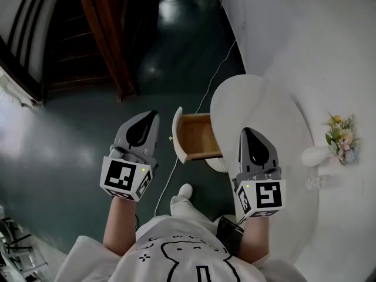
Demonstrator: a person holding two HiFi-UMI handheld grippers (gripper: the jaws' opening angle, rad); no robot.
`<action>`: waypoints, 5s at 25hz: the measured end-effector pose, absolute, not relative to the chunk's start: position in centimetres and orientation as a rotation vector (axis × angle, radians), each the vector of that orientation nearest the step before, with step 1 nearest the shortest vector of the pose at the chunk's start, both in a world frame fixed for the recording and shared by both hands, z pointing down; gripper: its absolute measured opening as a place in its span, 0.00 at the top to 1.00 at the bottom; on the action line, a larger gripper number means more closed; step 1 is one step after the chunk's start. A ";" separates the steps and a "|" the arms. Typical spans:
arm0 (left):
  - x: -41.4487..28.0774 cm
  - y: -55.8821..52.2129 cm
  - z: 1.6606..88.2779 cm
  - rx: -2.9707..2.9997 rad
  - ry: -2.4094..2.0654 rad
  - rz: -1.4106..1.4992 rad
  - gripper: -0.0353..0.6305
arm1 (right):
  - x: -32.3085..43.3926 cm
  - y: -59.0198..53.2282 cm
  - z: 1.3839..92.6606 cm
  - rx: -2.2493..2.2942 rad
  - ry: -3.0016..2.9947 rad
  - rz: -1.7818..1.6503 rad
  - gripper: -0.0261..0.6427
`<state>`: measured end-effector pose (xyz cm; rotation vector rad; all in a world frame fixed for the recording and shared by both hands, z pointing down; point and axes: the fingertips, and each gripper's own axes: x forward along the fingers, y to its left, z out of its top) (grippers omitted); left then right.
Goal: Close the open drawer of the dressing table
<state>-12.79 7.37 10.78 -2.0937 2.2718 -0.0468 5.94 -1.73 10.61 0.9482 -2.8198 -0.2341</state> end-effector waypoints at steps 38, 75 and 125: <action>-20.2 -2.6 31.7 -2.648 2.221 -0.404 0.92 | -1.8 -8.4 26.5 0.943 -2.525 0.066 0.97; -16.0 0.0 56.0 -3.176 1.675 -0.877 0.79 | -3.1 -4.7 39.4 1.054 -2.513 0.385 0.97; -9.6 -5.9 57.3 -3.076 1.455 -1.048 0.79 | 5.1 -8.2 34.2 1.361 -2.479 0.252 0.97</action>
